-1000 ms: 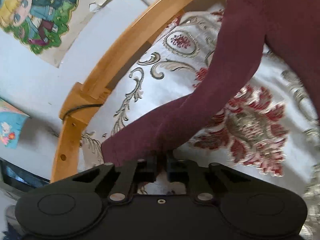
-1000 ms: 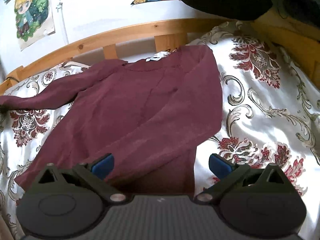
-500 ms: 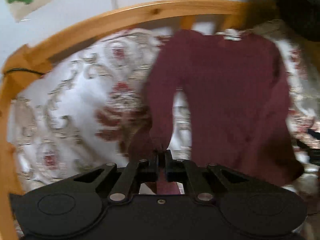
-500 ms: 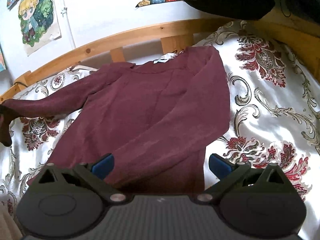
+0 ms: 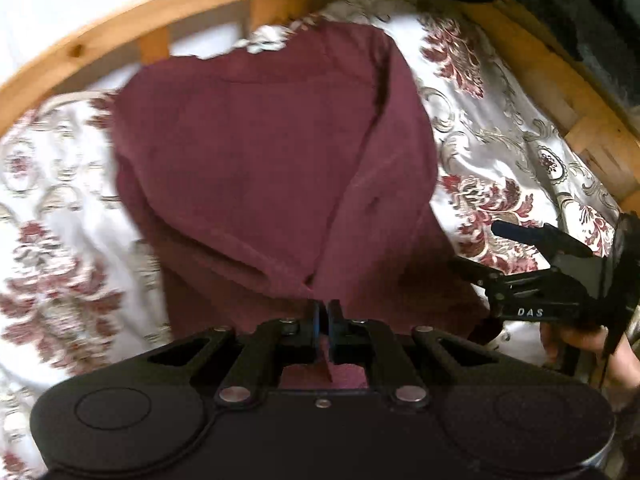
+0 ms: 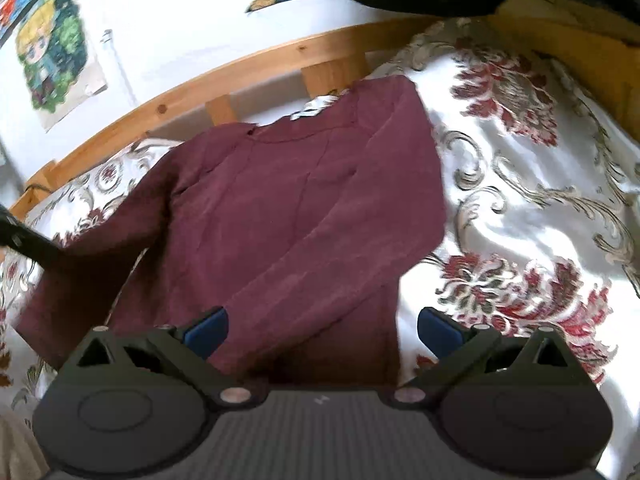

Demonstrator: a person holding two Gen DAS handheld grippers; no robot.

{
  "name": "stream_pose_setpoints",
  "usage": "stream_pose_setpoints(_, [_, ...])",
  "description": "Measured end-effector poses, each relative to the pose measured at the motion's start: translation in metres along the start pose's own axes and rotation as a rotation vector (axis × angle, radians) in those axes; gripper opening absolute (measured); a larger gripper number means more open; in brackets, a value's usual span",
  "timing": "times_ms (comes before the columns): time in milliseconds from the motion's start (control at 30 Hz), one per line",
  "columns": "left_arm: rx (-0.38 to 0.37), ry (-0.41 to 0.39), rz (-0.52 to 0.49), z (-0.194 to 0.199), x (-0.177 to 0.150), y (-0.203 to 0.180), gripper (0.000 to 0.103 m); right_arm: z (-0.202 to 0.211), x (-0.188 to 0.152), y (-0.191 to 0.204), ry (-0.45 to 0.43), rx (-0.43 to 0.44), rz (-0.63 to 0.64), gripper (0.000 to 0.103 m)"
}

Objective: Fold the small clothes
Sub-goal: 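Carry the held sleeve across the shirt body and open the left gripper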

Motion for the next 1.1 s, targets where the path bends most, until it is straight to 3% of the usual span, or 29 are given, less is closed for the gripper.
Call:
stream_pose_setpoints(267, [-0.051, 0.009, 0.094, -0.072, 0.008, -0.025, 0.006, 0.011, 0.007, -0.046, -0.034, -0.027, -0.18, 0.103])
stream_pose_setpoints(367, [-0.07, 0.018, 0.155, -0.089, 0.005, -0.023, 0.028, 0.007, 0.005, -0.057, -0.022, -0.02, -0.234, 0.103])
stream_pose_setpoints(467, [-0.096, 0.007, 0.178, -0.092, 0.001, -0.018, 0.038, 0.001, 0.0, -0.06, -0.003, -0.017, -0.252, 0.103])
stream_pose_setpoints(600, [-0.11, -0.062, 0.215, -0.081, -0.007, -0.001, 0.062, -0.005, -0.003, -0.045, 0.006, 0.014, -0.204, 0.103])
stream_pose_setpoints(633, [-0.104, -0.091, 0.232, -0.076, -0.009, 0.007, 0.064, -0.006, -0.004, -0.039, 0.003, 0.036, -0.188, 0.103])
stream_pose_setpoints(700, [-0.081, -0.143, 0.274, -0.069, -0.013, 0.025, 0.072, -0.009, -0.004, -0.024, -0.008, 0.096, -0.151, 0.103])
stream_pose_setpoints(800, [0.022, -0.244, 0.37, -0.062, -0.021, 0.06, 0.086, -0.014, -0.006, -0.001, -0.014, 0.158, -0.079, 0.103])
stream_pose_setpoints(967, [0.212, -0.377, 0.517, -0.065, -0.034, 0.123, 0.09, -0.027, -0.012, 0.033, -0.055, 0.196, 0.061, 0.103])
stream_pose_setpoints(1100, [0.291, -0.476, 0.586, -0.069, -0.036, 0.163, 0.09, -0.037, -0.016, 0.05, -0.071, 0.176, 0.14, 0.103])
Point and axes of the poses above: each gripper's, at about its wrist camera, not at the fingertips, and z roughly against the way its jaws point, y to its left, x to its top, the point moved 6 cm from there along -z, roughly the way its jaws point, and after that the axes turned 4 degrees about z, right-handed, at the moved point
